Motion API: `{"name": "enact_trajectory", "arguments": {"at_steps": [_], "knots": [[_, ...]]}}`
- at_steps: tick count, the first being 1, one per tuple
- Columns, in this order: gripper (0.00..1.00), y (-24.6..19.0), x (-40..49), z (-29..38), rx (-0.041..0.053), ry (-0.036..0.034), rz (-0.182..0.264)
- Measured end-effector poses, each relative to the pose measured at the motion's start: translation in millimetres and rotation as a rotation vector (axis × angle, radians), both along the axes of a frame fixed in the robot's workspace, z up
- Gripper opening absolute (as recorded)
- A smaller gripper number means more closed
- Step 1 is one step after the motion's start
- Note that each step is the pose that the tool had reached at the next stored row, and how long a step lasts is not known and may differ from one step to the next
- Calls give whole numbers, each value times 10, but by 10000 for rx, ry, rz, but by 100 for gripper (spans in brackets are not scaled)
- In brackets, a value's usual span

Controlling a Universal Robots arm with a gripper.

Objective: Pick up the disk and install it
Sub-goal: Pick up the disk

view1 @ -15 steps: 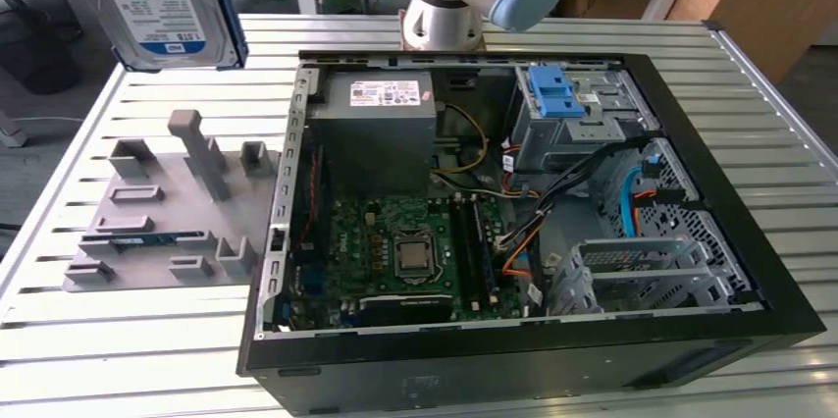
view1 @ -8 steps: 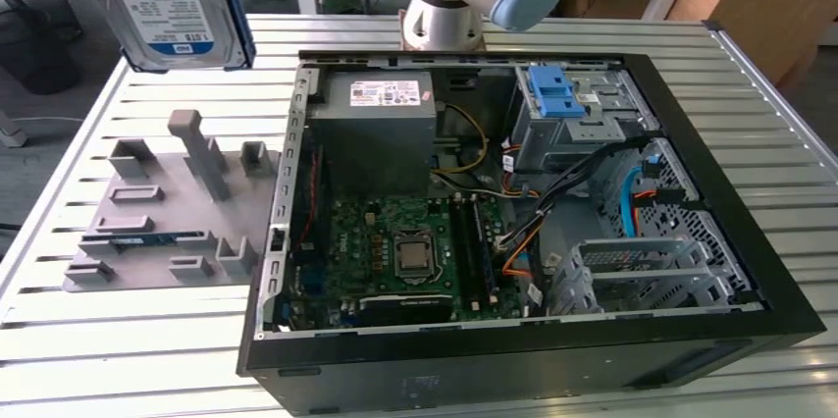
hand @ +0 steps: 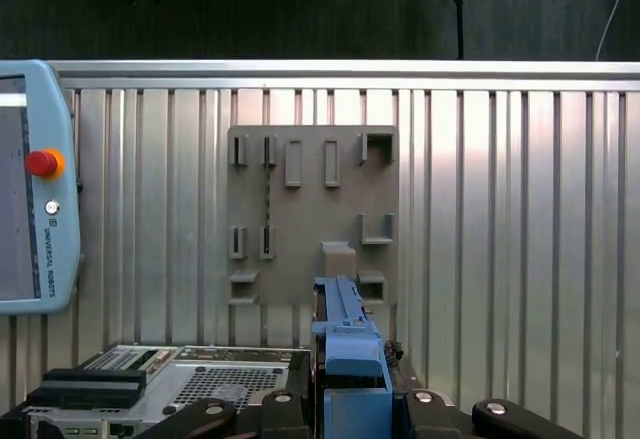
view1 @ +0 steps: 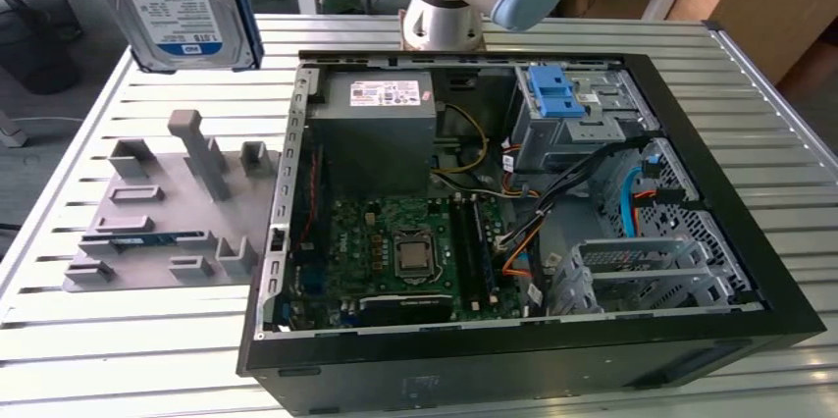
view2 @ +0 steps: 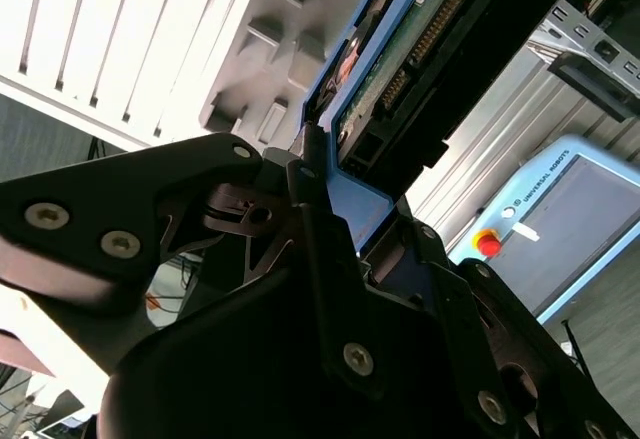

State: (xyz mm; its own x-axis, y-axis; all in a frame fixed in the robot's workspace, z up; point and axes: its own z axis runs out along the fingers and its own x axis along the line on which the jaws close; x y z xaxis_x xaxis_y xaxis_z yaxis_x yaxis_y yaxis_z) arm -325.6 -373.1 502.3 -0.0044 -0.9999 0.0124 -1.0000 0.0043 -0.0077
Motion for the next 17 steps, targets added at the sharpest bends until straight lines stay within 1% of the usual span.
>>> {"name": "enact_trajectory", "arguments": {"at_steps": [14, 17], "knots": [[36, -10, 110, -1, 6, 1, 0], [36, -12, 172, -1, 6, 2, -1]]}}
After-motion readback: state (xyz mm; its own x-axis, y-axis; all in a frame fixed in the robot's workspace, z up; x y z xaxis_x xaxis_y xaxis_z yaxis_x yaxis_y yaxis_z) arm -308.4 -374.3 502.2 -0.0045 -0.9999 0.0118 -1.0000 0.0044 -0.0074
